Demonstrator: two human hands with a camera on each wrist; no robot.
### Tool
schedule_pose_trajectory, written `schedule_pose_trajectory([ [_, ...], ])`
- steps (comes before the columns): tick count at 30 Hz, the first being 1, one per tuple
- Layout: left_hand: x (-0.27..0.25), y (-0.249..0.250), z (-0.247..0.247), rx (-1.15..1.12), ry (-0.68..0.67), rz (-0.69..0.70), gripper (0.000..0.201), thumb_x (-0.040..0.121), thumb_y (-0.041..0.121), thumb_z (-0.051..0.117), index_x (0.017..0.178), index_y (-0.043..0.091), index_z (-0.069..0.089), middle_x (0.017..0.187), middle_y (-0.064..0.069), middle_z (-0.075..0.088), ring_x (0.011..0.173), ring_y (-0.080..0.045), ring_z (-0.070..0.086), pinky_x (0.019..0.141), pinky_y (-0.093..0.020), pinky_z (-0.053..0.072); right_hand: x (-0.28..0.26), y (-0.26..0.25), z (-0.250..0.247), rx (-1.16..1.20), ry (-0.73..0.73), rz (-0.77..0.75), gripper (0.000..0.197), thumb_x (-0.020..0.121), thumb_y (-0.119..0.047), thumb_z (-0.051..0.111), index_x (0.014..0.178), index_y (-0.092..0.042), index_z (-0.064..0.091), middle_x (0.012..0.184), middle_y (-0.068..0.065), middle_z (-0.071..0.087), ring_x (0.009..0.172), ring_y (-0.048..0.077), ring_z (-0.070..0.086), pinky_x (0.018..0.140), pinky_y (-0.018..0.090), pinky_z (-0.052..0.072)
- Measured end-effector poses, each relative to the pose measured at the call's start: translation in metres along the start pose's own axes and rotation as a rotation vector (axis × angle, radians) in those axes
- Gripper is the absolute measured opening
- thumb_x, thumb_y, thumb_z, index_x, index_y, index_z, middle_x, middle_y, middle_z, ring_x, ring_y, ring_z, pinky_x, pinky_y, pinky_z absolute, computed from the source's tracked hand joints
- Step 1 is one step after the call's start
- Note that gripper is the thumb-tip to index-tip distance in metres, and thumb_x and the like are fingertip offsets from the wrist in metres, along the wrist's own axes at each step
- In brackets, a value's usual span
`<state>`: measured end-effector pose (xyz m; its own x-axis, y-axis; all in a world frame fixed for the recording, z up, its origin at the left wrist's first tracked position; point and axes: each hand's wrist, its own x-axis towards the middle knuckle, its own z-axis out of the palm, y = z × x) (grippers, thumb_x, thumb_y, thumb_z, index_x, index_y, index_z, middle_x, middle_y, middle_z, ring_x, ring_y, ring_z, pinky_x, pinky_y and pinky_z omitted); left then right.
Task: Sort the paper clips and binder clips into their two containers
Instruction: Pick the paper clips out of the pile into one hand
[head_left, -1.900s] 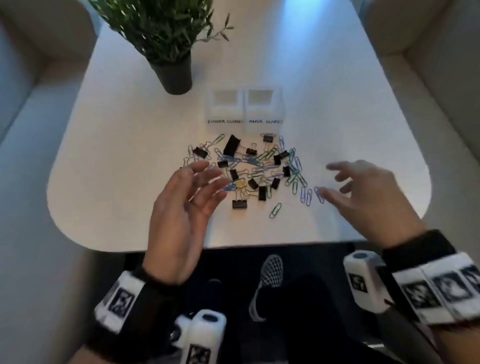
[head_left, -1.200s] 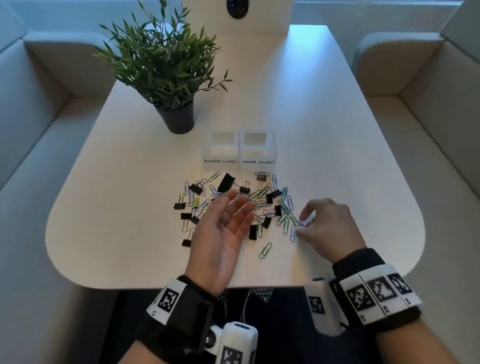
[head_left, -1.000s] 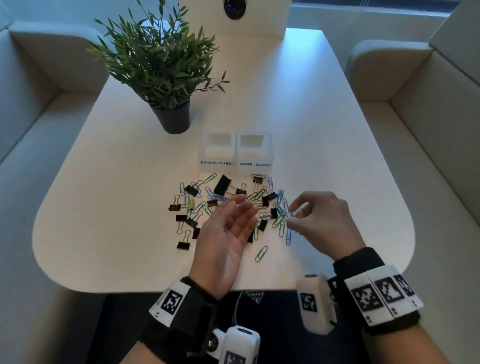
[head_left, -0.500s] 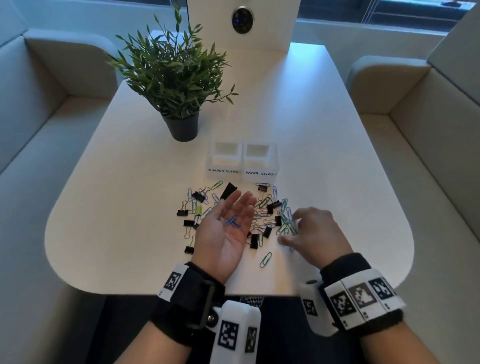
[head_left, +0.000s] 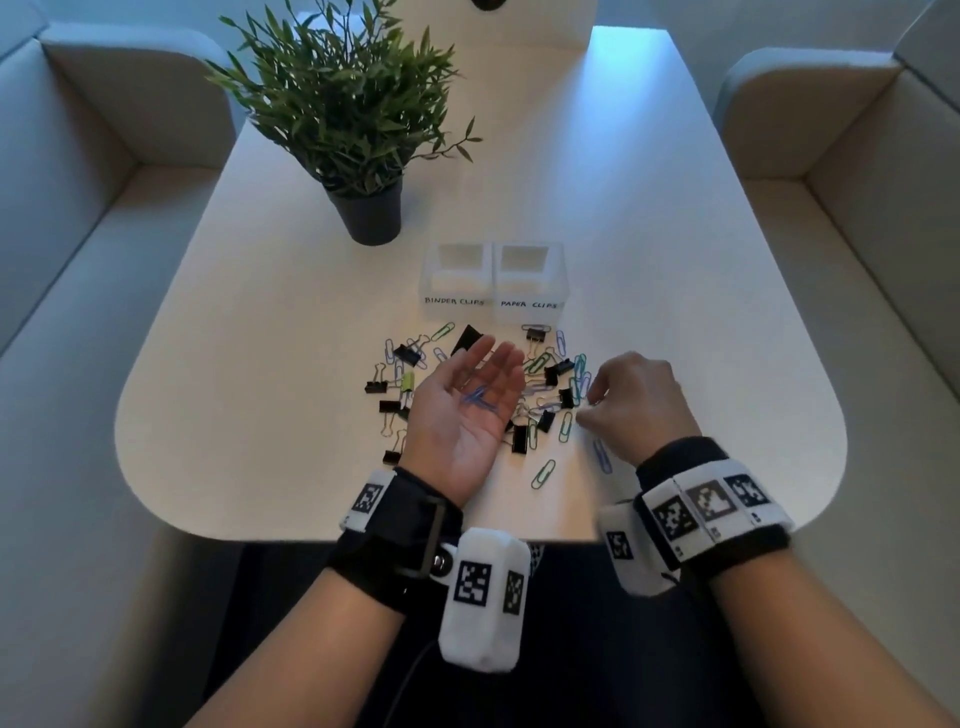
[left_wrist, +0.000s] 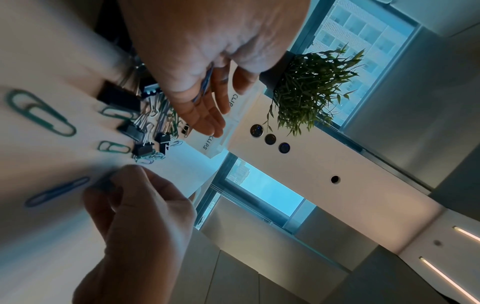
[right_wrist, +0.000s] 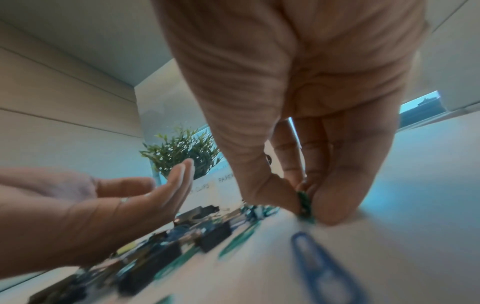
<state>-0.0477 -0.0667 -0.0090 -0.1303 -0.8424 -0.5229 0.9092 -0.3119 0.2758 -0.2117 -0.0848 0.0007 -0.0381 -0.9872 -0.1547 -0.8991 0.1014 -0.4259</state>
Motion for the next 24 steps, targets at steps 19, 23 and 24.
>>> schedule_pose_trajectory([
  [19, 0.005, -0.005, 0.002, 0.035, -0.008, -0.099, 0.036, 0.101, 0.022, 0.038, 0.092, -0.002, 0.062, 0.089, -0.017, 0.065, 0.072, -0.022, 0.067, 0.061, -0.025, 0.059, -0.016, -0.008, -0.032, 0.054, -0.126, -0.053, 0.030, 0.070, -0.021, 0.082, 0.097, -0.016, 0.069, 0.099, 0.010, 0.067, 0.071, 0.017, 0.066, 0.072, 0.029, 0.056],
  [23, 0.004, -0.001, -0.001, 0.010, 0.028, -0.084, 0.036, 0.101, 0.022, 0.034, 0.089, 0.001, 0.060, 0.082, -0.014, 0.063, 0.053, -0.017, 0.064, 0.046, -0.019, 0.050, -0.026, 0.003, -0.010, -0.128, -0.200, -0.038, 0.031, 0.068, -0.013, 0.083, 0.093, -0.013, 0.066, 0.100, 0.008, 0.060, 0.078, 0.022, 0.063, 0.068, 0.027, 0.047],
  [24, 0.003, -0.001, -0.001, 0.005, 0.029, -0.079, 0.036, 0.101, 0.022, 0.034, 0.089, 0.001, 0.060, 0.083, -0.013, 0.063, 0.054, -0.018, 0.064, 0.046, -0.019, 0.050, -0.027, 0.004, -0.005, -0.144, -0.167, -0.067, 0.025, 0.069, -0.009, 0.080, 0.090, -0.014, 0.067, 0.100, 0.009, 0.061, 0.079, 0.023, 0.063, 0.068, 0.026, 0.045],
])
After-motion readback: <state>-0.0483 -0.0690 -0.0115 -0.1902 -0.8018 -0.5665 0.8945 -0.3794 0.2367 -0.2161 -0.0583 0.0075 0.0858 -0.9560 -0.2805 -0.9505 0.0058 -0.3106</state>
